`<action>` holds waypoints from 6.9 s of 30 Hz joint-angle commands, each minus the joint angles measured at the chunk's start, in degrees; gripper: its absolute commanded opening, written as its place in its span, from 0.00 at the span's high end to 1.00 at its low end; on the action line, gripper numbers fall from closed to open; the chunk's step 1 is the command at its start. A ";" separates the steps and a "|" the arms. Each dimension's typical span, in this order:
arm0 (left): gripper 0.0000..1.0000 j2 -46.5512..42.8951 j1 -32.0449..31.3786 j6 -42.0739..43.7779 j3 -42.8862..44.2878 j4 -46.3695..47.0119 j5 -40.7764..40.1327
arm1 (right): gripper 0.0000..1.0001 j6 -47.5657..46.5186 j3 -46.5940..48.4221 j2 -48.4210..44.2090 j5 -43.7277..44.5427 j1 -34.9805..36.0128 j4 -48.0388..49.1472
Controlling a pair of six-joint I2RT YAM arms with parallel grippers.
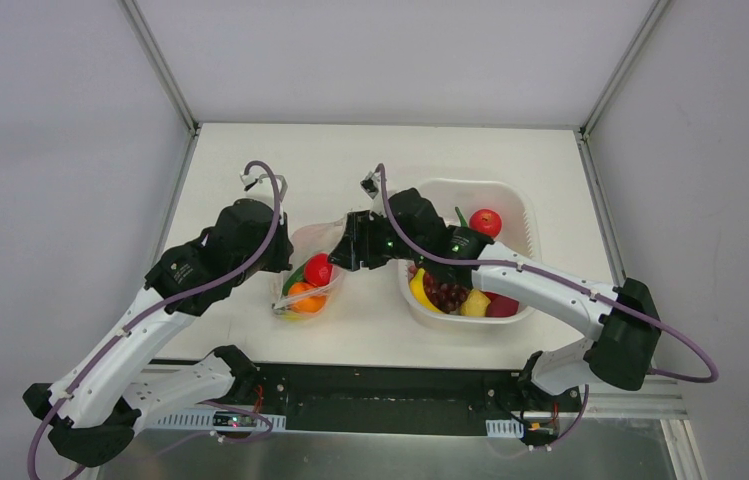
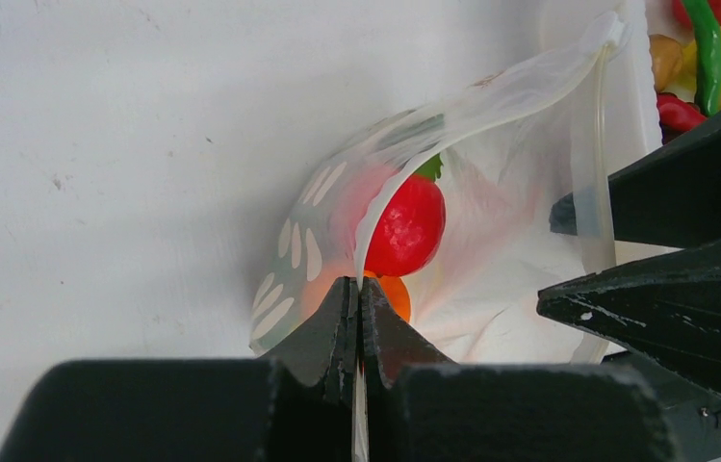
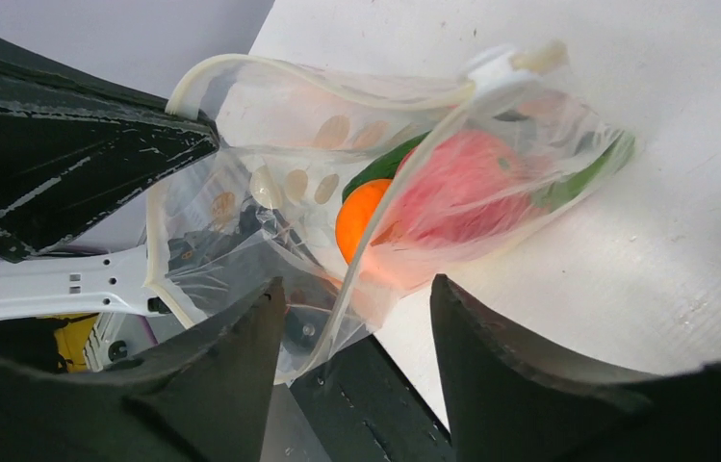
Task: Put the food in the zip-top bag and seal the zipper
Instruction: Adjust the zipper food storage bag at the center of the board, then pick up the fake fruit from the bin, then place the fake fruit in the zipper food storage bag.
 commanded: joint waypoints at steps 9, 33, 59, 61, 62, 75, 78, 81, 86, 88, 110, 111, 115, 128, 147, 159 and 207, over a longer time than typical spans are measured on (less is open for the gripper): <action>1.00 -1.13 0.55 -1.32 -0.92 2.61 -1.21 | 0.29 -5.68 -3.92 -14.19 12.06 -2.30 -2.20; 1.00 -2.42 0.54 -2.02 -2.35 4.20 1.12 | 0.15 -4.43 -10.17 -1.91 28.46 -38.78 -10.32; 1.00 -2.10 0.54 -2.66 -2.16 4.51 2.62 | 0.20 -6.17 -12.86 9.56 36.33 -38.66 1.01; 1.00 -2.10 0.54 -2.75 -2.30 4.53 2.81 | 0.25 -6.49 -13.05 9.54 34.74 -38.62 1.32; 1.00 -2.10 0.54 -2.75 -2.19 4.51 2.82 | 0.26 -6.52 -12.97 9.60 34.17 -38.62 1.32; 1.00 -2.27 0.54 -2.75 -2.31 4.33 2.88 | 0.17 -9.56 -11.09 11.14 27.88 -38.69 -1.08; 1.00 -2.49 0.54 -2.91 -2.54 4.33 2.88 | 0.28 -9.53 -11.01 10.55 28.14 -38.66 -1.03; 1.00 -2.68 0.55 -3.01 -2.74 4.33 2.88 | 0.38 -9.72 -11.28 8.97 27.21 -38.68 -0.79; 1.00 -2.96 0.54 -3.19 -3.00 4.42 2.93 | 0.43 -9.72 -11.72 4.44 23.79 -38.65 -1.80; 1.00 -2.97 0.54 -3.19 -3.00 4.43 2.86 | 0.43 -9.39 -12.53 2.03 22.53 -38.65 -1.38; 1.00 -2.98 0.54 -3.28 -2.11 4.31 3.18 | 0.45 -4.17 -16.38 -15.39 8.38 -38.66 -2.99; 1.00 -2.98 0.54 -3.32 -2.12 4.39 3.24 | 0.45 -3.44 -16.37 -15.96 5.86 -38.65 -2.87; 1.00 -2.83 0.54 -3.44 -2.16 4.59 3.43 | 0.45 -0.05 -16.75 -18.49 -3.58 -38.62 -0.79; 1.00 -2.74 0.54 -3.54 -1.99 5.03 3.90 | 0.46 3.08 -10.74 -22.00 -17.12 -23.78 5.80; 1.00 -3.71 0.54 -3.77 -2.73 5.17 3.97 | 0.47 -16.96 9.35 -4.39 20.49 9.31 -7.66; 1.00 -3.72 0.54 -3.87 -2.60 5.12 3.39 | 0.44 -20.38 12.95 1.29 26.14 11.63 -10.45; 1.00 -3.59 0.82 -4.23 -2.78 2.15 -3.87 | 0.13 -18.03 14.46 1.84 13.69 11.57 -7.28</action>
